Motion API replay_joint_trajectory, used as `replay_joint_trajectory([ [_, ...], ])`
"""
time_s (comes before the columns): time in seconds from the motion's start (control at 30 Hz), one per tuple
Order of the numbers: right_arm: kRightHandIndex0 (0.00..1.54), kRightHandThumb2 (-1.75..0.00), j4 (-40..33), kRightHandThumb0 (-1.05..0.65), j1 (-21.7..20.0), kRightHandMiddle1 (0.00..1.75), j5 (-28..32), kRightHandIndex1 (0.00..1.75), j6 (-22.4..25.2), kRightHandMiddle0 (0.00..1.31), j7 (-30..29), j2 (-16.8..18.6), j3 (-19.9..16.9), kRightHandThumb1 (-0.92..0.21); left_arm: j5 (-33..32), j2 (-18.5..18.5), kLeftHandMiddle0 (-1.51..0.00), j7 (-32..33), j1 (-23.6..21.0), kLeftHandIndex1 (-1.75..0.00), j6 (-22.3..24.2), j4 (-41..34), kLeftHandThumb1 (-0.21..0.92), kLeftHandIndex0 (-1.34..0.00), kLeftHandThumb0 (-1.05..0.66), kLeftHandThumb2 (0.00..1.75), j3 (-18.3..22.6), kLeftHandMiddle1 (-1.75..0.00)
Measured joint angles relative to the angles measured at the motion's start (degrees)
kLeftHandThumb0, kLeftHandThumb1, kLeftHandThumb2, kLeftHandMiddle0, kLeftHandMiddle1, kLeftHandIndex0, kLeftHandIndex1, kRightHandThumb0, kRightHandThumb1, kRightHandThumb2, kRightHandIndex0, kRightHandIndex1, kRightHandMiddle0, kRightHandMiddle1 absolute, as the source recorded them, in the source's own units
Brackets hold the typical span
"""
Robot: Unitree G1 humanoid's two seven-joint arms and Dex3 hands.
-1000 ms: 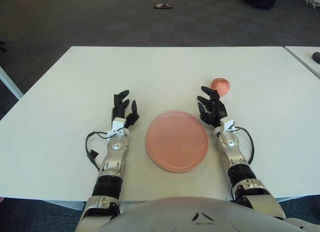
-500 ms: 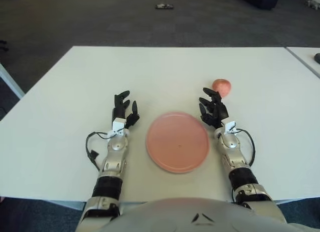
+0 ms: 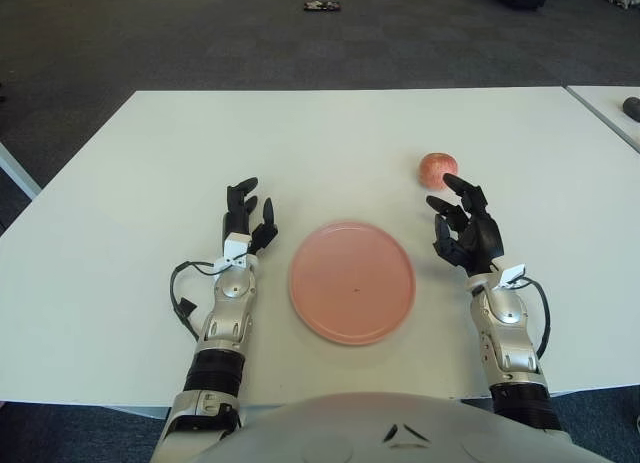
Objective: Put the apple into the plate.
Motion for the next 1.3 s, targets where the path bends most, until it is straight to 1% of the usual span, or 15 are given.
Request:
replay_joint_trajectory([
  [0.03,0.13,-0.92,-0.08,-0.35,-0.03,0.69,0.05,0.64,0.17,0.0,0.08,-0.02,0.02,-0.61,0.0,0.0,-0.26,0.0,-0.04,-0.94,0.0,0.03,0.92,0.0,-0.84,0.71,0.0,-0.62],
  [0.07,0.1,-0.99,-0.21,-0.3,-0.09,0.72,0.14,0.65,0.3,0.0,0.17,-0.16,-0.1,-0.56,0.0,0.0,-0.26,0.01,-0.09,-0.94,0.0,0.07,0.92,0.0,-0.84,0.72,0.01,-0.62],
  [0.17,0.04,-1.11,-2.48,-0.24,-0.63,0.74,2.22,0.63,0.69,0.0,0.8,-0.26,-1.42,-0.48,0.0,-0.04,-0.26,0.1,-0.34,-0.94,-0.01,0.21,0.92,0.0,-0.83,0.72,0.01,-0.62],
  [0.2,0.04,-1.11,-3.54,-0.26,-1.34,0.74,2.71,0.63,0.61,0.0,0.87,-0.42,-2.09,-0.49,0.0,-0.05,-0.26,0.16,-0.41,-0.94,-0.01,0.26,0.92,0.0,-0.83,0.72,0.01,-0.62],
  [0.27,0.05,-1.06,-5.47,-0.33,-4.14,0.73,2.77,0.58,-0.68,0.0,0.38,-1.35,-3.93,-0.52,0.02,-0.04,-0.25,0.24,-0.51,-0.94,-0.01,0.35,0.92,0.0,-0.83,0.72,0.02,-0.62],
  [0.4,0.1,-0.88,-7.87,-0.47,-9.85,0.71,-0.41,0.47,-6.98,0.0,-2.86,-3.63,-7.23,-0.63,0.02,-0.13,-0.26,0.23,-0.84,-0.93,-0.01,0.3,0.92,0.0,-0.84,0.72,-0.19,-0.62],
  [0.5,0.11,-0.81,-9.11,-0.52,-11.89,0.68,-2.11,0.41,-9.33,0.0,-4.23,-4.78,-8.26,-0.69,0.02,-0.23,-0.26,0.25,-0.87,-0.93,0.0,0.28,0.92,0.0,-0.84,0.72,-0.21,-0.62],
  [0.67,0.1,-0.75,-9.53,-0.53,-12.17,0.62,-3.64,0.34,-9.06,0.0,-5.22,-4.97,-8.39,-0.73,0.02,-0.3,-0.26,0.44,-0.87,-0.93,0.04,0.27,0.92,0.0,-0.84,0.71,-0.18,-0.62],
  [0.8,0.12,-0.82,-8.21,-0.44,-14.34,0.65,-4.3,0.27,-7.95,0.0,-6.51,-4.96,-8.72,-0.69,0.02,-0.38,-0.26,0.65,-0.89,-0.93,0.22,0.23,0.92,0.0,-0.84,0.7,-0.09,-0.61],
  [0.97,0.14,-0.94,-4.77,-0.34,-20.87,0.73,-5.99,0.23,-6.69,0.0,-9.87,-5.32,-9.72,-0.6,0.02,-0.58,-0.26,0.73,-0.93,-0.93,0.22,0.12,0.92,0.0,-0.84,0.7,-0.09,-0.61],
  [1.07,0.14,-0.96,-6.28,-0.33,-25.34,0.73,-9.26,0.22,-1.49,0.0,-12.17,-5.41,-9.44,-0.58,0.03,-0.63,-0.26,0.75,-0.92,-0.93,0.19,-0.06,0.92,0.0,-0.84,0.7,-0.1,-0.61],
  [1.13,0.13,-0.94,-7.62,-0.35,-29.01,0.69,-12.14,0.2,1.8,0.0,-13.48,-5.42,-8.69,-0.59,0.03,-0.64,-0.26,0.76,-0.91,-0.93,0.16,-0.21,0.92,0.0,-0.84,0.7,-0.11,-0.61],
  [1.2,0.14,-0.89,-7.99,-0.4,-32.86,0.63,-15.1,0.17,3.34,0.0,-14.83,-5.46,-7.68,-0.61,0.08,-0.64,-0.26,0.77,-0.9,-0.93,0.16,-0.51,0.92,0.0,-0.84,0.7,-0.16,-0.61],
  [1.23,0.14,-0.87,-7.38,-0.42,-34.99,0.6,-16.6,0.16,3.26,0.0,-15.63,-5.63,-6.92,-0.63,0.14,-0.64,-0.26,0.81,-0.9,-0.93,0.18,-0.68,0.92,0.0,-0.84,0.7,-0.2,-0.61],
  [1.3,0.14,-0.79,-4.85,-0.48,-38.69,0.51,-18.73,0.14,0.73,0.0,-16.97,-6.64,-5.81,-0.68,0.22,-0.69,-0.26,0.84,-0.93,-0.93,0.27,-1.01,0.92,0.0,-0.83,0.7,-0.3,-0.61],
])
